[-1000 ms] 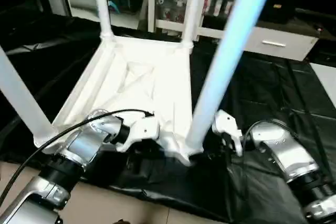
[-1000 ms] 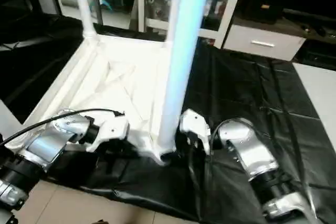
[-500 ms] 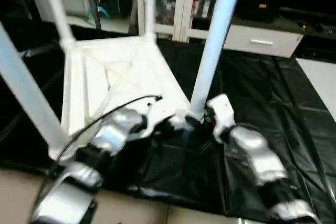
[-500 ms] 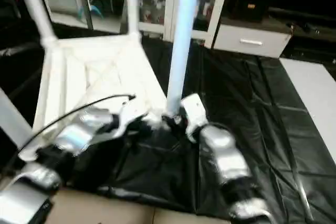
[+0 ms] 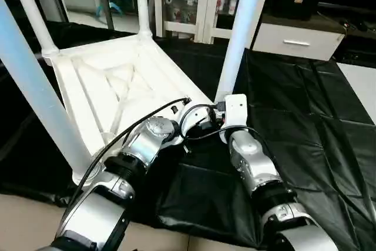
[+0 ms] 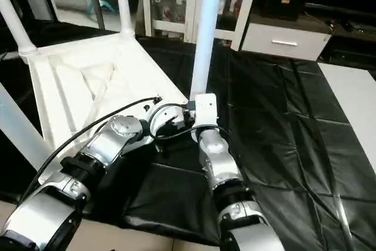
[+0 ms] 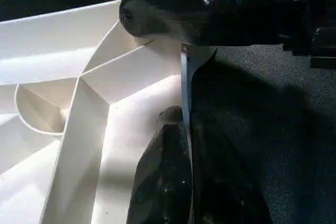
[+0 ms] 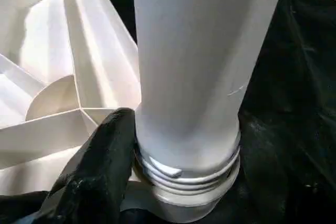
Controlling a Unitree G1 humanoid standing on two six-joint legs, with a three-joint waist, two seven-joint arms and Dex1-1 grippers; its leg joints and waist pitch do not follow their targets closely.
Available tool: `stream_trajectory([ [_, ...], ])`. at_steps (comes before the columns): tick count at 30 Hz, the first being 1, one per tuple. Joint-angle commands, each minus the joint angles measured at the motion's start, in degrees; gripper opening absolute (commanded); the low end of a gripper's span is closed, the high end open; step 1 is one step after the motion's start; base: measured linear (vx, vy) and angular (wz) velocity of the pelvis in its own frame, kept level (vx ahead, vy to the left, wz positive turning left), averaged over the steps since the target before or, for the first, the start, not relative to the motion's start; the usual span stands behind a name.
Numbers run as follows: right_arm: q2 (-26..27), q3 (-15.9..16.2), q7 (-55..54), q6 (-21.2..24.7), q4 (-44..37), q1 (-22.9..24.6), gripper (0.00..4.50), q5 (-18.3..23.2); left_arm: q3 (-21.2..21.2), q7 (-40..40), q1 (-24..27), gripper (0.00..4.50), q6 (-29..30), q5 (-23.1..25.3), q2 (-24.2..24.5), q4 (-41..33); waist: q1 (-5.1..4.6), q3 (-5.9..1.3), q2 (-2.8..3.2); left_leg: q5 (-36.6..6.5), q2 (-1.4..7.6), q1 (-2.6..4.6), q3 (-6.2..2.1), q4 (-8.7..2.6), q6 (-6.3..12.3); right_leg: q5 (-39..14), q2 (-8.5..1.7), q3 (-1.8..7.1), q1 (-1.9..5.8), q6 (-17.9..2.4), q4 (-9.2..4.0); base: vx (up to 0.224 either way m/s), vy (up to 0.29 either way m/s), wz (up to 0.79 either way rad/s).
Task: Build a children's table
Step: Rotate leg to tighten
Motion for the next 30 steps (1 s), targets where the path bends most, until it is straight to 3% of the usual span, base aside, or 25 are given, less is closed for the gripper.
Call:
stream_trajectory([
  [1,1.0,0.7,3.3,-1.7,-1.0,1.2,3.0,1.5,2.3,3.4,1.3,0.0,-3.4,-1.5,-0.2,-0.2,0.21,-2.34,-0.37,-11.1,0.53,0.5,0.21,-4.18,1.44,-1.2,-1.92,0.99,1.85,-9.8,-4.26,0.0,0.0,0.0],
  [6,-2.2,-0.4,7.9,-2.9,-7.5,2.6,3.68,3.6,0.8,-3.9,4.0,0.0,-5.6,-2.2,2.8,-3.7,0.15,-2.49,-0.23,-7.1,0.45,0.11,0.16,-3.9,2.87,5.5,-1.74,0.86,2.21,-10.4,-3.57,0.0,0.0,0.0],
  [10,-5.9,-0.6,20.2,1.8,-12.3,3.6,4.0,8.7,-1.2,-14.0,7.2,0.0,-7.1,-4.0,5.9,-6.9,0.29,-2.26,-0.02,-8.6,0.56,0.4,0.42,-3.84,4.0,3.5,-1.7,0.97,2.15,-11.5,-3.88,0.0,0.0,0.0],
  [11,-9.2,1.5,29.5,3.9,-15.8,4.8,4.11,10.7,-2.7,-20.1,8.9,0.0,-8.9,-5.3,8.0,-8.9,0.64,-2.26,0.31,-8.5,0.76,0.45,0.34,-3.9,4.41,3.4,-1.78,0.94,2.2,-11.8,-3.91,0.0,0.0,0.0],
  [15,-15.2,5.2,40.5,5.3,-20.4,6.8,4.42,11.4,-4.4,-27.1,11.0,0.0,-8.4,-6.9,10.9,-12.2,1.12,-2.39,0.47,-6.2,0.86,0.55,0.42,-3.72,4.4,7.5,-1.48,0.8,2.16,-12.4,-3.42,0.0,0.0,0.0],
  [18,-17.6,6.6,45.0,6.1,-22.3,7.7,4.42,11.9,-4.7,-29.8,11.8,0.0,-8.2,-7.6,12.0,-13.4,1.27,-2.35,0.29,-6.5,0.87,0.59,0.56,-3.74,4.33,7.3,-1.66,0.79,2.1,-13.1,-3.38,0.0,0.0,0.0],
  [21,-25.2,9.8,58.5,9.4,-27.3,9.7,4.42,14.0,-5.2,-38.1,13.7,0.0,-6.2,-9.9,15.4,-17.6,1.44,-2.25,0.1,-7.9,0.95,0.56,0.5,-3.83,4.15,4.9,-1.75,0.8,2.39,-13.0,-3.57,0.0,0.0,0.0],
  [26,-31.8,13.3,68.7,11.5,-30.0,10.1,4.42,14.0,-7.2,-47.7,15.5,0.0,-0.7,-12.2,19.9,-23.1,1.41,-2.25,0.1,-6.5,0.99,0.55,0.67,-3.59,5.15,5.5,-1.63,0.67,2.14,-14.2,-3.31,0.0,0.0,0.0],
  [30,-33.2,14.6,70.5,10.8,-30.1,9.9,4.42,12.7,-7.6,-48.7,15.9,0.0,0.0,-12.1,20.7,-24.1,1.44,-2.26,0.1,-6.5,1.02,0.6,0.73,-3.56,5.26,4.6,-1.75,0.73,2.0,-14.9,-3.34,0.0,0.0,0.0],
])
